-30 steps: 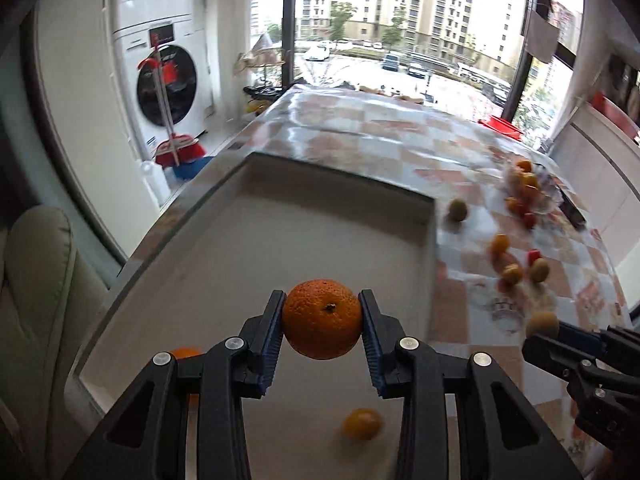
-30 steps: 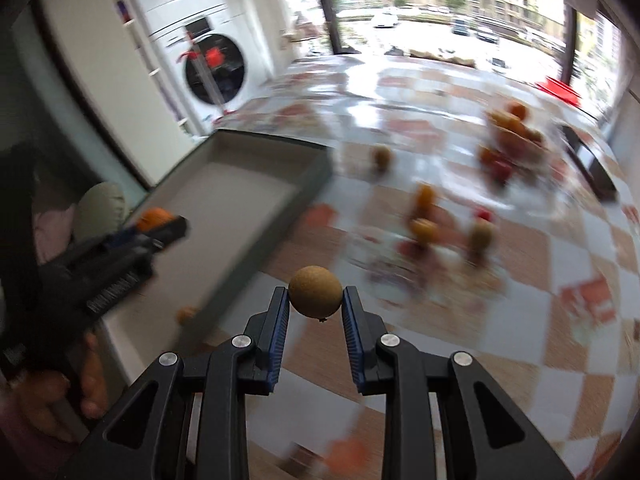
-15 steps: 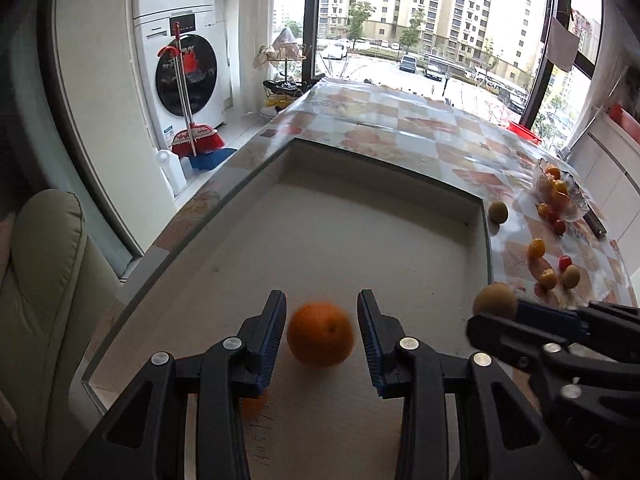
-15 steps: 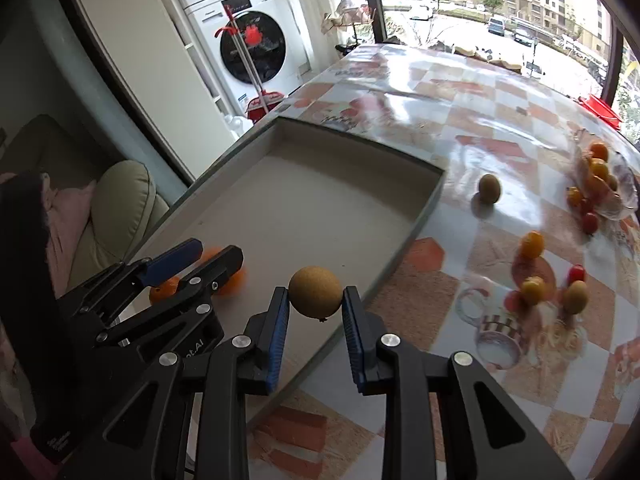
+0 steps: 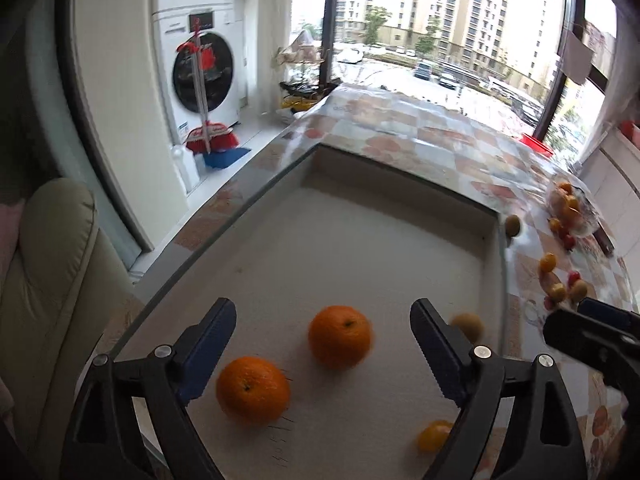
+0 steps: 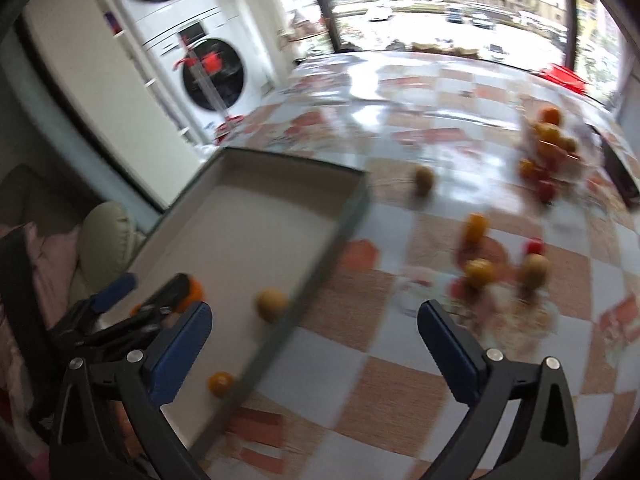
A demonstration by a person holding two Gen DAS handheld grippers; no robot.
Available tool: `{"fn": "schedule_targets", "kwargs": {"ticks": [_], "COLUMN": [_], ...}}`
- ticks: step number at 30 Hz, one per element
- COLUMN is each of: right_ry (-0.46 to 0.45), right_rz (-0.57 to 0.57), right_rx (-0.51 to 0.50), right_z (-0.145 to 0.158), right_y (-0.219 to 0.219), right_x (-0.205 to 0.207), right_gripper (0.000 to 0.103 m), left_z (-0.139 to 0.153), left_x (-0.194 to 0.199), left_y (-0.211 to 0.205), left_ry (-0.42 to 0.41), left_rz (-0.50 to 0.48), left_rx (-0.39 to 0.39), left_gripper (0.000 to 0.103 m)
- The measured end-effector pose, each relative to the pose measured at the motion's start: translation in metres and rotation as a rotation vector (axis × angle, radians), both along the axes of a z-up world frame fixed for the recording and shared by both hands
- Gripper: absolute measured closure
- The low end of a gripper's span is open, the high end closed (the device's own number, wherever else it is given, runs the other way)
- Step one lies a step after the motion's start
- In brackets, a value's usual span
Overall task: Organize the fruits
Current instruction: 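Carry both fruits over the white tray and open both tools, then move both open tools back over the table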
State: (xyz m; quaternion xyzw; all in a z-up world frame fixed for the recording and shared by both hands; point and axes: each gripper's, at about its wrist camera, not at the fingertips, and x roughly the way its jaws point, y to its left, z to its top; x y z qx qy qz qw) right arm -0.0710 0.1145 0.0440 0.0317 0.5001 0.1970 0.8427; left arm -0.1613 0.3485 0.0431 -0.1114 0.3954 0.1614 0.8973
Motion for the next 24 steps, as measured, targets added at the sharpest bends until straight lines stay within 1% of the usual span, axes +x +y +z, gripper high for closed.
{"fn": "schedule_targets", "kwargs": {"ticks": [4, 6, 8, 10, 12, 14, 16, 17, 20, 22, 24], "right_ry": [-0.024, -0.014, 0.009, 0.036, 0.053, 0.063, 0.067, 0.051, 0.019, -0.019, -0.046], "right_rz": [-0.090, -0.141, -0.216, -0.321, -0.397, -0.449, -0.492, -0.503, -0.502, -0.492, -0.498], "right_rx": [-0.039, -0.061, -0.101, -0.164, -0.193, -0.211, -0.236, -0.260, -0.294, -0.295, -0.295], "right_z": [-0.002, -0.007, -0.017, -0.028, -0.036, -0.041, -0.048, -0.049, -0.050, -0.051, -0.052], "right_y": [-0.035, -0.058, -0.087, -0.120, -0.151, -0.175, -0.199, -0.208, -0.219, -0.220, -0.218], "right_x": [-0.007, -0.008, -0.012, -0.018, -0.025, -0.031, -0.039, -0.044, -0.053, -0.058, -0.061], "right_gripper": [0.000, 0.000, 0.000, 0.000, 0.000, 0.000, 0.000, 0.000, 0.000, 0.000, 0.000], "left_z": [0.016, 0.022, 0.025, 0.023, 0.019, 0.004, -0.014, -0.021, -0.036, -0.036, -0.037], "left_x": [-0.001, -0.001, -0.003, -0.003, -0.001, 0.004, 0.011, 0.015, 0.024, 0.027, 0.029], "left_y": [-0.036, -0.063, -0.085, -0.115, -0.138, -0.166, -0.179, -0.184, -0.192, -0.192, -0.193], "left_ry": [-0.026, -0.039, -0.056, -0.056, -0.037, 0.001, 0.050, 0.079, 0.125, 0.115, 0.118], "left_rz": [-0.110, -0.193, -0.267, -0.356, -0.407, -0.455, -0.460, -0.456, -0.442, -0.433, -0.423], "left_rx": [0.050, 0.070, 0.073, 0.077, 0.094, 0.122, 0.127, 0.120, 0.086, 0.062, 0.053], "left_gripper": [0.013, 0.013, 0.013, 0.013, 0.013, 0.013, 0.013, 0.013, 0.013, 0.013, 0.009]}}
